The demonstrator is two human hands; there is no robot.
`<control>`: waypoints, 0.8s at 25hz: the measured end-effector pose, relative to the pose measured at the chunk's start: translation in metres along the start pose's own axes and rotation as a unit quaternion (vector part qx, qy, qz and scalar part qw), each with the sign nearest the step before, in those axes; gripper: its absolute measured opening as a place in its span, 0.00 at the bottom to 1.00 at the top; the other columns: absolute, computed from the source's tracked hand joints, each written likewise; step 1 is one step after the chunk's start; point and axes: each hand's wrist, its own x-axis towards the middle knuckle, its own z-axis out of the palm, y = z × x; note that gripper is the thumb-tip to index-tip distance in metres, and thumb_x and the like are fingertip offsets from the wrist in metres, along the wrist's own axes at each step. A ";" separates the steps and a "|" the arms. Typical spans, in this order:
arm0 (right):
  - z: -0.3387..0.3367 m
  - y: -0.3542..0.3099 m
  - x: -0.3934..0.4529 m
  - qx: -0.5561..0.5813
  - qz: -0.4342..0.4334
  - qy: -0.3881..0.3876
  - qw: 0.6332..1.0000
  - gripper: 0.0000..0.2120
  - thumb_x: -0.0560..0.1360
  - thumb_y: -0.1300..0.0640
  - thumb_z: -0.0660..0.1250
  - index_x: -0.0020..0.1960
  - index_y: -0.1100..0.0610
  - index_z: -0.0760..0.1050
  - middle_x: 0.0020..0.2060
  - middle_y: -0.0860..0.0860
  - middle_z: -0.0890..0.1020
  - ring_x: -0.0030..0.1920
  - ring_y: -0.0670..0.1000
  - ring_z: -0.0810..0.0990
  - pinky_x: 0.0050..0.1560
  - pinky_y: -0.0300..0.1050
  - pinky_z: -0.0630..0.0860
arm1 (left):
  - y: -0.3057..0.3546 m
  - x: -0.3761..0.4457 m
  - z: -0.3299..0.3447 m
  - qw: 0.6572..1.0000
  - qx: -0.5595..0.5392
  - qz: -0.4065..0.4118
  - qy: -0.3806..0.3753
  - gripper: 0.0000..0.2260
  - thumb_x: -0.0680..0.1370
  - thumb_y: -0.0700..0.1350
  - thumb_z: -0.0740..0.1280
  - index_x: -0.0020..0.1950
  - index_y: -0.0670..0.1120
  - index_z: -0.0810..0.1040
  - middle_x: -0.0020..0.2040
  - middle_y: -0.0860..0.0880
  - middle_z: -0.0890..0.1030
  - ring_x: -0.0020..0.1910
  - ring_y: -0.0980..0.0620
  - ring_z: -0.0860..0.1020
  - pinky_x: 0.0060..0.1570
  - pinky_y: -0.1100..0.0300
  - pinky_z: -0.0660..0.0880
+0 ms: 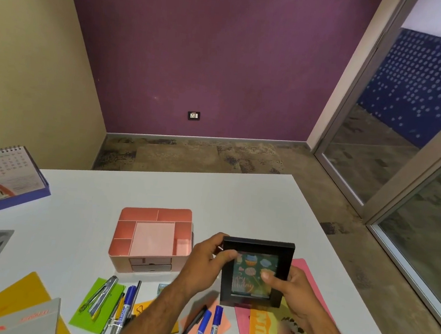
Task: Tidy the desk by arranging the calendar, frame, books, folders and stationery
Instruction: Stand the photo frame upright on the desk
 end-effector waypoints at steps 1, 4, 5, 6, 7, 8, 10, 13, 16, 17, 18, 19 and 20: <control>0.000 0.002 0.001 0.014 -0.002 0.006 1.000 0.20 0.67 0.51 0.77 0.57 0.53 0.79 0.51 0.51 0.86 0.52 0.51 0.85 0.50 0.49 0.83 | 0.001 0.001 0.000 1.000 0.003 0.002 -0.001 0.05 0.81 0.51 0.65 0.54 0.61 0.76 0.50 0.66 0.81 0.52 0.64 0.79 0.47 0.63 0.81; 0.001 0.008 0.006 0.047 -0.008 0.020 0.999 0.19 0.68 0.54 0.76 0.58 0.56 0.79 0.51 0.54 0.86 0.53 0.55 0.85 0.56 0.58 0.81 | 0.004 0.010 0.001 1.000 -0.009 0.012 0.000 0.05 0.80 0.51 0.67 0.53 0.62 0.78 0.50 0.63 0.82 0.51 0.61 0.80 0.47 0.60 0.82; 0.000 0.010 0.008 0.064 -0.007 0.023 0.998 0.18 0.69 0.55 0.75 0.58 0.57 0.79 0.52 0.55 0.86 0.53 0.56 0.85 0.57 0.60 0.80 | 0.005 0.014 0.002 1.000 -0.027 0.010 0.007 0.05 0.79 0.51 0.68 0.52 0.62 0.79 0.49 0.60 0.83 0.51 0.59 0.81 0.47 0.58 0.83; -0.001 0.012 0.011 0.081 -0.006 0.026 0.996 0.17 0.70 0.57 0.74 0.58 0.59 0.79 0.52 0.56 0.86 0.53 0.57 0.85 0.57 0.61 0.80 | 0.005 0.019 0.004 0.999 -0.043 0.005 0.019 0.04 0.78 0.52 0.69 0.51 0.61 0.79 0.48 0.58 0.83 0.50 0.57 0.82 0.47 0.57 0.83; -0.002 0.014 0.014 0.096 -0.006 0.032 0.995 0.16 0.71 0.59 0.73 0.58 0.60 0.79 0.52 0.57 0.86 0.53 0.58 0.85 0.56 0.61 0.80 | 0.005 0.025 0.007 0.998 -0.054 -0.002 0.036 0.04 0.78 0.53 0.69 0.52 0.60 0.80 0.47 0.57 0.84 0.50 0.56 0.82 0.47 0.56 0.83; -0.004 0.016 0.017 0.110 -0.007 0.038 0.993 0.15 0.71 0.60 0.73 0.57 0.61 0.79 0.51 0.58 0.86 0.52 0.59 0.85 0.53 0.58 0.81 | 0.004 0.031 0.010 0.997 -0.061 -0.011 0.055 0.04 0.78 0.54 0.68 0.52 0.59 0.79 0.48 0.57 0.84 0.50 0.56 0.82 0.48 0.57 0.82; -0.009 0.017 0.024 0.138 -0.012 0.055 0.989 0.14 0.71 0.62 0.72 0.56 0.62 0.79 0.50 0.58 0.86 0.50 0.58 0.86 0.43 0.51 0.83 | -0.002 0.043 0.017 0.994 -0.053 -0.028 0.091 0.05 0.80 0.56 0.65 0.52 0.59 0.78 0.48 0.58 0.83 0.51 0.57 0.81 0.49 0.62 0.80; -0.027 0.015 0.045 0.161 -0.022 0.076 0.984 0.15 0.69 0.63 0.72 0.55 0.64 0.78 0.48 0.60 0.86 0.48 0.59 0.86 0.39 0.49 0.83 | -0.019 0.062 0.025 0.992 0.045 -0.034 0.117 0.05 0.81 0.55 0.63 0.52 0.58 0.78 0.49 0.61 0.82 0.53 0.59 0.79 0.49 0.68 0.74; -0.050 0.005 0.078 0.164 -0.039 0.092 0.981 0.18 0.67 0.63 0.73 0.56 0.66 0.78 0.48 0.60 0.86 0.47 0.59 0.86 0.39 0.48 0.83 | -0.048 0.082 0.032 0.979 0.188 -0.024 0.070 0.13 0.81 0.57 0.62 0.62 0.53 0.77 0.59 0.56 0.81 0.60 0.56 0.76 0.60 0.57 0.74; -0.058 -0.001 0.090 0.164 -0.047 0.099 0.980 0.18 0.67 0.63 0.73 0.55 0.66 0.78 0.48 0.60 0.86 0.47 0.58 0.86 0.39 0.47 0.83 | -0.058 0.089 0.035 0.970 0.239 -0.015 0.047 0.15 0.81 0.57 0.61 0.64 0.53 0.76 0.62 0.55 0.80 0.63 0.55 0.74 0.63 0.56 0.72; -0.066 -0.007 0.104 0.163 -0.054 0.106 0.980 0.16 0.67 0.63 0.73 0.55 0.65 0.79 0.49 0.60 0.86 0.46 0.57 0.86 0.39 0.46 0.83 | -0.068 0.095 0.039 0.960 0.280 -0.007 0.031 0.17 0.81 0.58 0.61 0.67 0.54 0.75 0.64 0.54 0.78 0.66 0.54 0.72 0.65 0.57 0.70; -0.076 -0.012 0.119 0.159 -0.061 0.112 0.979 0.15 0.67 0.63 0.73 0.54 0.63 0.79 0.49 0.59 0.86 0.47 0.57 0.86 0.40 0.46 0.83 | -0.077 0.103 0.043 0.951 0.310 -0.003 0.022 0.18 0.80 0.59 0.60 0.68 0.55 0.74 0.67 0.54 0.77 0.68 0.53 0.71 0.68 0.58 0.67; -0.084 -0.018 0.134 0.157 -0.065 0.118 0.978 0.14 0.68 0.63 0.73 0.53 0.62 0.80 0.49 0.59 0.86 0.47 0.56 0.86 0.41 0.47 0.83 | -0.085 0.110 0.047 0.941 0.337 -0.003 0.018 0.19 0.80 0.59 0.58 0.70 0.55 0.72 0.69 0.55 0.75 0.71 0.53 0.69 0.70 0.58 0.63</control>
